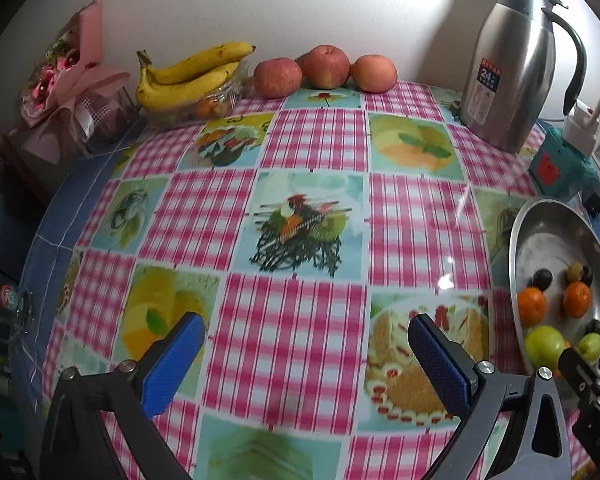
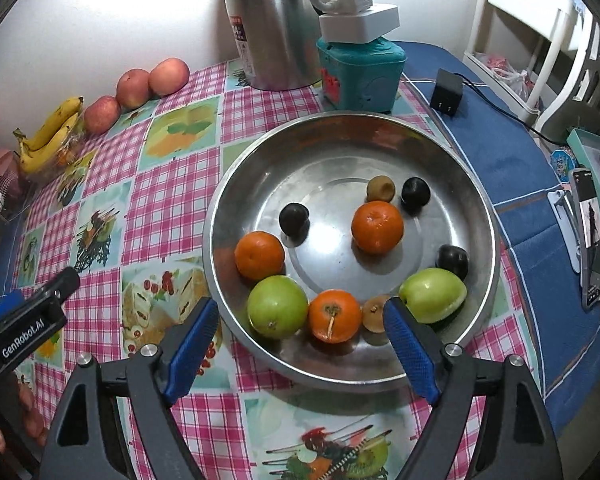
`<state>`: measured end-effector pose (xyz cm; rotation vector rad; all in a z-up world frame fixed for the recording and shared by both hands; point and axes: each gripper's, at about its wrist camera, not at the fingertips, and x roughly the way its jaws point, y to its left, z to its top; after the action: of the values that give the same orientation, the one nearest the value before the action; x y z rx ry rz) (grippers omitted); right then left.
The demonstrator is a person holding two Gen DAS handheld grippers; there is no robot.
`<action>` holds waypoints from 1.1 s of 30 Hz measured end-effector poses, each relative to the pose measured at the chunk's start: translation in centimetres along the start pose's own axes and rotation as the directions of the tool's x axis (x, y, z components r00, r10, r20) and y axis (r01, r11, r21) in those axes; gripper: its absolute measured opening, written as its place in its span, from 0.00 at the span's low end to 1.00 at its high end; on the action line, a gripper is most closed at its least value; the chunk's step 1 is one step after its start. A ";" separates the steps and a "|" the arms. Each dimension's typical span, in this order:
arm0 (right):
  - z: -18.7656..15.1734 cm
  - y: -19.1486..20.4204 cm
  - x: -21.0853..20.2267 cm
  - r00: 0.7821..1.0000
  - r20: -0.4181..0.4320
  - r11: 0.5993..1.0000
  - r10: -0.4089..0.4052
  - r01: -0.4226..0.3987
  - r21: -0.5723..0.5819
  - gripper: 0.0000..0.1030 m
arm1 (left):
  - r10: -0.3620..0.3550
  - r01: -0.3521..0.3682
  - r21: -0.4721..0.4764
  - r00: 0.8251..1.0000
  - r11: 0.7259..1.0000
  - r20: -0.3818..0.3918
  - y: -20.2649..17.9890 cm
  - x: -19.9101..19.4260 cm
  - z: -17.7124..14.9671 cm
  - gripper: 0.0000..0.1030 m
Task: Organize fruits
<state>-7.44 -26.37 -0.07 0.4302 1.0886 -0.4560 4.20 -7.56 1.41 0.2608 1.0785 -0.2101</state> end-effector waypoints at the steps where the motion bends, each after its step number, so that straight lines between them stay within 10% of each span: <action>1: -0.1 0.0 -0.2 1.000 0.003 1.000 -0.002 0.002 0.000 0.82 | 0.000 0.000 -0.001 1.000 1.000 -0.002 0.0 -0.3 -0.2 1.00; 33: -4.6 0.3 -3.7 0.999 0.040 0.999 0.015 -0.013 -0.042 0.82 | -0.008 0.006 -0.028 0.996 1.000 -0.088 2.6 -4.2 -5.5 1.00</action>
<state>-12.08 -23.11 1.54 0.3897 1.0535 -0.4275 -1.59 -3.21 2.97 0.2434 1.1695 -0.1912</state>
